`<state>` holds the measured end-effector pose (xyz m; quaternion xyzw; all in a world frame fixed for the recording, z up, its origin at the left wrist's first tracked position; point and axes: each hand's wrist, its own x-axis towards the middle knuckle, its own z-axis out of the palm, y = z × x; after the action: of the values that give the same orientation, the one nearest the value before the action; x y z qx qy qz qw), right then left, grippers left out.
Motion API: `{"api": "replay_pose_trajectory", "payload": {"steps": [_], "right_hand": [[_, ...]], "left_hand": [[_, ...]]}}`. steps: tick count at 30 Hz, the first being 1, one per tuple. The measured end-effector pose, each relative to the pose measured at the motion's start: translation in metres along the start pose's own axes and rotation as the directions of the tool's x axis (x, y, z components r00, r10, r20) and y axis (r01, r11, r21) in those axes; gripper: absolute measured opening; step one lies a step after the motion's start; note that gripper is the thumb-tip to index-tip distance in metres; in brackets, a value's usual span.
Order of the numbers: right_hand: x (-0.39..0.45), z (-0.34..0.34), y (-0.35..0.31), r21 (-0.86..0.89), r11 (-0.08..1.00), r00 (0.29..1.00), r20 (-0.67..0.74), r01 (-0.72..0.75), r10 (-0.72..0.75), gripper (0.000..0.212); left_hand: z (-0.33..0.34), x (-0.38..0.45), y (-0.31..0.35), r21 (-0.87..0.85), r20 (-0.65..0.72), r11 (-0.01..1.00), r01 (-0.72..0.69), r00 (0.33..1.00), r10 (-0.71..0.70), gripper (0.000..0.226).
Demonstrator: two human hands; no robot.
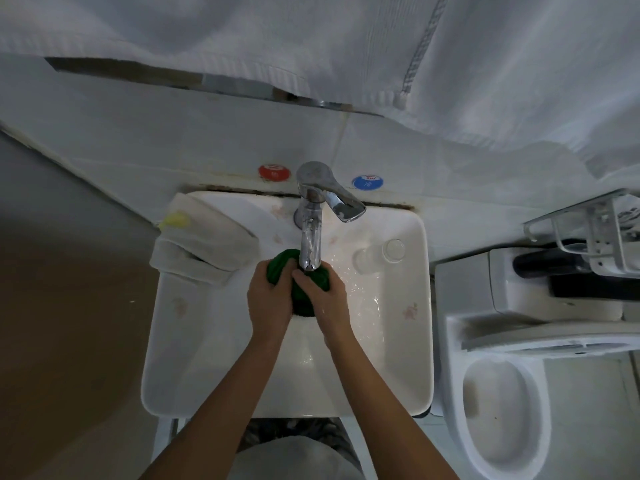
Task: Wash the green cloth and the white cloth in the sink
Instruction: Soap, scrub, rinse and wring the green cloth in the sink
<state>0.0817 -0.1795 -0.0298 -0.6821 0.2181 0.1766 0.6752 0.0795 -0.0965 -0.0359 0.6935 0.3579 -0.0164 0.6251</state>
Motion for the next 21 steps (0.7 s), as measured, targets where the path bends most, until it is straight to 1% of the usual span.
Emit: {"api": "replay_pose_trajectory", "payload": {"steps": [2, 5, 6, 8, 10, 11, 12, 13, 15, 16, 19, 21], "right_hand": [[-0.001, -0.005, -0.004, 0.054, 0.998, 0.999, 0.045, -0.025, 0.023, 0.026], [-0.001, -0.011, -0.007, 0.025, 0.999, 0.998, 0.057, 0.037, -0.038, 0.026], [-0.001, -0.012, -0.009, 0.002, 0.998, 0.997, 0.057, 0.056, -0.056, 0.027], [-0.001, -0.013, -0.008, -0.027, 0.998, 0.997, 0.05, 0.065, -0.063, 0.029], [0.001, -0.014, -0.01, -0.007, 0.999, 0.998, 0.05, 0.043, -0.042, 0.023], [0.003, -0.014, -0.011, 0.01, 1.0, 1.0, 0.012, 0.028, -0.028, 0.019], [0.005, -0.013, -0.012, 0.029, 1.0, 0.998, -0.063, 0.011, -0.009, 0.016], [0.009, -0.012, -0.013, 0.053, 0.999, 0.987, -0.158, -0.011, 0.019, 0.016], [0.016, -0.01, -0.013, 0.111, 0.993, 0.943, -0.323, -0.044, 0.078, 0.014], [0.019, -0.008, -0.012, 0.131, 0.99, 0.924, -0.371, -0.044, 0.09, 0.014], [0.02, -0.003, -0.01, 0.111, 0.994, 0.909, -0.413, -0.013, 0.058, 0.018], [0.019, -0.001, -0.007, 0.099, 0.995, 0.904, -0.424, -0.021, 0.061, 0.023]], "left_hand": [[-0.002, 0.003, 0.006, 0.059, -0.005, 0.997, -0.039, 0.999, 0.04, 0.024], [-0.001, 0.008, 0.016, 0.111, 0.013, 0.992, -0.062, 0.998, 0.061, 0.043], [-0.001, 0.01, 0.017, 0.121, 0.027, 0.991, -0.053, 0.998, 0.05, 0.047], [0.002, 0.013, 0.02, 0.078, 0.07, 0.997, 0.006, 0.997, -0.011, 0.049], [0.006, 0.012, 0.019, 0.066, 0.12, 0.997, 0.042, 0.992, -0.05, 0.046], [0.008, 0.011, 0.018, 0.083, 0.127, 0.995, 0.046, 0.99, -0.057, 0.037], [0.009, 0.008, 0.016, 0.07, 0.134, 0.996, 0.046, 0.989, -0.056, 0.025], [0.011, 0.003, 0.016, 0.025, 0.155, 0.998, 0.055, 0.986, -0.058, 0.024], [0.015, -0.009, 0.014, -0.071, 0.206, 0.995, 0.068, 0.977, -0.052, 0.047], [0.016, -0.013, 0.014, -0.104, 0.201, 0.992, 0.066, 0.979, -0.044, 0.051], [0.019, -0.021, 0.007, -0.175, 0.15, 0.981, 0.079, 0.987, -0.052, 0.054], [0.02, -0.024, 0.001, -0.16, 0.128, 0.982, 0.104, 0.988, -0.084, 0.059]]}}
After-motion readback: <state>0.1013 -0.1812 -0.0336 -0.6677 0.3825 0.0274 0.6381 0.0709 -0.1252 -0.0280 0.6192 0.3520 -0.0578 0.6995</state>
